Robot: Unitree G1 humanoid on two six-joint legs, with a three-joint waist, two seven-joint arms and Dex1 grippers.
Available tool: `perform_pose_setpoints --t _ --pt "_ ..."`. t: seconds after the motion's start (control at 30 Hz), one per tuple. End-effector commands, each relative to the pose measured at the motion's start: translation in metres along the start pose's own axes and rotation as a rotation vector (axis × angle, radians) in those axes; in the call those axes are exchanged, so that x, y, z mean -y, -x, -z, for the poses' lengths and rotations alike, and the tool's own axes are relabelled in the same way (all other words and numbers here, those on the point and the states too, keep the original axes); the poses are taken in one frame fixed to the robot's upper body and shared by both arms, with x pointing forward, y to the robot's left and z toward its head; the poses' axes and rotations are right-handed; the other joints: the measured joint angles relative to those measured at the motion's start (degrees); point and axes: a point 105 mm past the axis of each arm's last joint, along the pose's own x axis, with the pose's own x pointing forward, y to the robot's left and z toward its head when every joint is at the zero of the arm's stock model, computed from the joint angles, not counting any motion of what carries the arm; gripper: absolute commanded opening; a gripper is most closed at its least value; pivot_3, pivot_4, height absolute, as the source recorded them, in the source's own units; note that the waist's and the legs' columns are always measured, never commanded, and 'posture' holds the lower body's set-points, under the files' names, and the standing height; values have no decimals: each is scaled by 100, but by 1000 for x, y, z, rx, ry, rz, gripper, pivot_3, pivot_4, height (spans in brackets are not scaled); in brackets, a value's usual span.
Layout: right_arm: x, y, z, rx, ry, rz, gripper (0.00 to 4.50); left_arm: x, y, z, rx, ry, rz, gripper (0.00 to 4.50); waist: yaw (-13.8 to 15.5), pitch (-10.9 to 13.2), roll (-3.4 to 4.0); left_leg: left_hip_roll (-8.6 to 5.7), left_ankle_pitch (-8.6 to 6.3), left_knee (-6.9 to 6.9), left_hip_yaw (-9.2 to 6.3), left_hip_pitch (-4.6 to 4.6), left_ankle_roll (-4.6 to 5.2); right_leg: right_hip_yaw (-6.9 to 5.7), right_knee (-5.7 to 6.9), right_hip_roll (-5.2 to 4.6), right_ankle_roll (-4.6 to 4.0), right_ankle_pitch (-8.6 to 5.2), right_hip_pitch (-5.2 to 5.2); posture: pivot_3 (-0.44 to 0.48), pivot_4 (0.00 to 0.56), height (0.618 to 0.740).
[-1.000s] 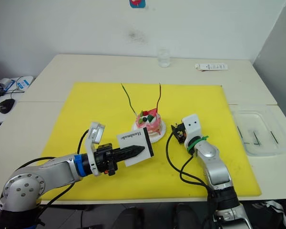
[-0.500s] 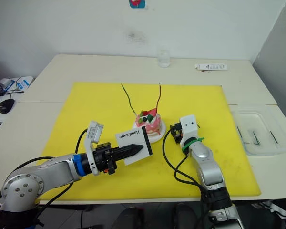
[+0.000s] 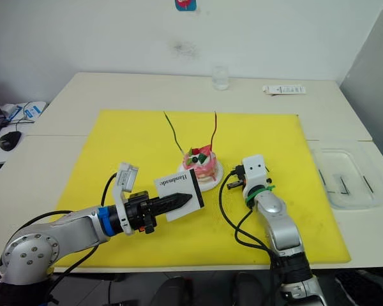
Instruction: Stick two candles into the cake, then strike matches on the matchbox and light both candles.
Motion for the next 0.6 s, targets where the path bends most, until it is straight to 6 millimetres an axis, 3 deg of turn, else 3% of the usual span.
perform_pose_setpoints --t 0.03,0.13,0.23,0.37,0.6 --pt "10 11 -10 14 63 -69 46 9 1 -6 30 -40 23 0 11 0 0 -2 0 0 0 -1 0 0 0 -1 0 0 0 0 150 740" --pt "13 26 -16 -4 139 -222 46 9 1 -6 26 -39 27 0 5 0 0 -6 0 2 3 -2 1 1 -2 -3 0 0 0 0 150 740" --pt "18 40 -9 -66 185 -349 46 9 1 -4 18 -38 35 0 1 0 0 -2 0 0 3 2 1 1 -1 0 0 0 0 0 150 740" --pt "27 45 -1 -99 188 -418 46 9 -2 -4 18 -40 44 0 -13 0 1 7 0 -2 -2 5 1 -2 0 12 -4 -2 0 0 150 740" --pt "22 64 4 -97 202 -569 46 11 -1 -2 11 -40 52 0 -2 1 0 4 -1 -1 1 3 2 1 -4 9 -3 -3 2 0 150 740"
